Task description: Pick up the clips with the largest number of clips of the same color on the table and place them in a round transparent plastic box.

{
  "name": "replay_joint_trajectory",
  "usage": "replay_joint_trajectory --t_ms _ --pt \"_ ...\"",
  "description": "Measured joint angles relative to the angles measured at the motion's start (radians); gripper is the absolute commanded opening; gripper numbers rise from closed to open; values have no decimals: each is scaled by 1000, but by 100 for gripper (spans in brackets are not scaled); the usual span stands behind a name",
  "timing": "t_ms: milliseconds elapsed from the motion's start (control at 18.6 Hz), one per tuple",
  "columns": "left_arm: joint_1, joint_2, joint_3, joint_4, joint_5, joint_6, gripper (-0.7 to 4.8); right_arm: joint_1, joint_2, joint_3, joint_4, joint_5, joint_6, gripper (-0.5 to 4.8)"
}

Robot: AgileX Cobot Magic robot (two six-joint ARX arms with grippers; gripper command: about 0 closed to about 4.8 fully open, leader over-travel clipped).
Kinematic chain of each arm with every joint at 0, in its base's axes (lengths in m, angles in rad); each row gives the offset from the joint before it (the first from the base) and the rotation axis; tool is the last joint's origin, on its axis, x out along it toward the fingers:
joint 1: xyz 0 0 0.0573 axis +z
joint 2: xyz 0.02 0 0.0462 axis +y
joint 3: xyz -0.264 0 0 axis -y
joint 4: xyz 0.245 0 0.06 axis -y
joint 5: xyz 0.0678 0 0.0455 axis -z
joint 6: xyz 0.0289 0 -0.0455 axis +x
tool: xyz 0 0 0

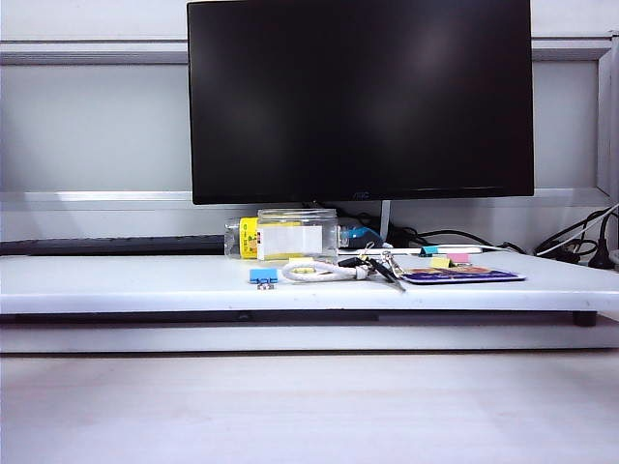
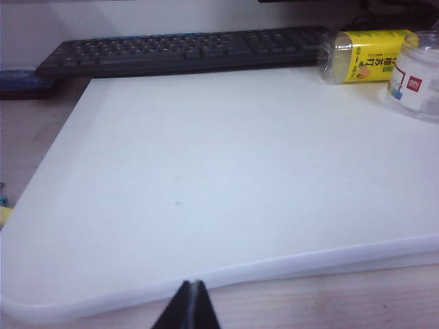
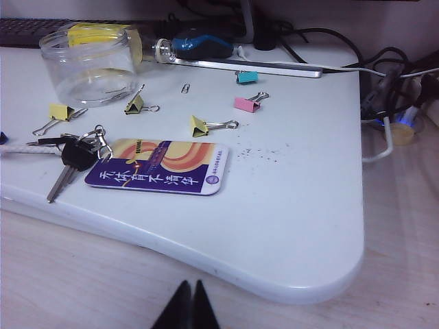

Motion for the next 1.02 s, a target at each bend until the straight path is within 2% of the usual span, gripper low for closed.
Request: replay_joint_trajectory --t_ms 644,698,859,1020 --pt "0 0 0 0 1 -9 -4 0 0 0 0 0 0 -4" --pt "0 0 0 0 4 -51 -4 0 0 0 0 0 8 -4" --pt "0 0 0 2 60 -319 -4 0 0 0 8 -1 147 -4" --pt "0 0 0 9 108 -440 -4 0 0 0 62 -2 364 -4"
